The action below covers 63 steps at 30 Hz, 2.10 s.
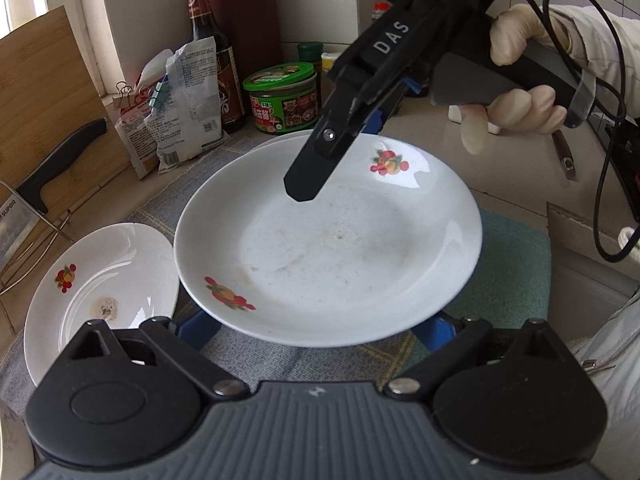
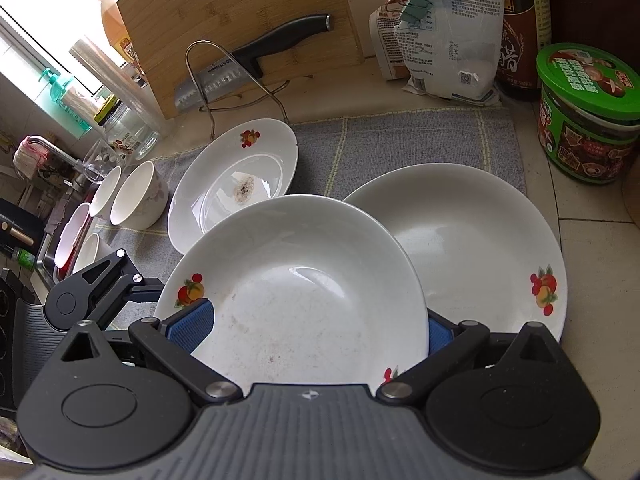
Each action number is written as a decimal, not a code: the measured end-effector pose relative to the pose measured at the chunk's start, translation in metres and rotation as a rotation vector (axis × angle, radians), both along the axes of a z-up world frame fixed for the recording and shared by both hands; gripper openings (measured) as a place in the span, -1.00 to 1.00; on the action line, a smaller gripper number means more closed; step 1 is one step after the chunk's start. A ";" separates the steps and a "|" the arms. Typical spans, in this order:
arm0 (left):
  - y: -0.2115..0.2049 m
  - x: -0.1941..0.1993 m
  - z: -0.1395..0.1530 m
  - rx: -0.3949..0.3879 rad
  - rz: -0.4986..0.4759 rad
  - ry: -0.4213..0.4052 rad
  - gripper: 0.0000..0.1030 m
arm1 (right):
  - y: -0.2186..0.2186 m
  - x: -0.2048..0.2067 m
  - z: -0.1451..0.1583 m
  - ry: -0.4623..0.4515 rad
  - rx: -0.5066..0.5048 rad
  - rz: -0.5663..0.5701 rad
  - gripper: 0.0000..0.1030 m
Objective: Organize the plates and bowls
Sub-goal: 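Carry the held deep plate over the flowered plate near the green jar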
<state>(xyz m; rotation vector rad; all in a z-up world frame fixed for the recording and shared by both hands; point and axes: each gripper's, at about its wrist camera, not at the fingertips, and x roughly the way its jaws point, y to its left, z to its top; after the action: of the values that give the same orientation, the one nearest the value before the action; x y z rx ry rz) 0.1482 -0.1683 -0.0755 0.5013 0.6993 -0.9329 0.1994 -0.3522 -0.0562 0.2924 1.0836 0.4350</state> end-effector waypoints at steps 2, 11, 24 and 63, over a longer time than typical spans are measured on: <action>-0.003 0.002 0.000 0.003 0.001 0.002 0.92 | -0.004 0.001 -0.001 -0.001 0.003 -0.001 1.00; -0.018 0.017 -0.003 0.022 0.002 0.012 0.92 | -0.026 0.008 -0.008 -0.002 0.016 -0.012 1.00; -0.030 0.028 -0.009 0.051 -0.005 0.024 0.92 | -0.043 0.017 -0.020 0.018 0.031 -0.027 1.00; -0.053 0.053 -0.019 0.116 -0.034 0.042 0.93 | -0.066 0.014 -0.029 0.044 0.053 -0.092 1.00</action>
<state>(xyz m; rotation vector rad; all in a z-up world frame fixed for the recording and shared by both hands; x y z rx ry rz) 0.2012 -0.2213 -0.0945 0.5987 0.7876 -0.9402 0.2131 -0.4185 -0.0855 0.3981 1.0980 0.3768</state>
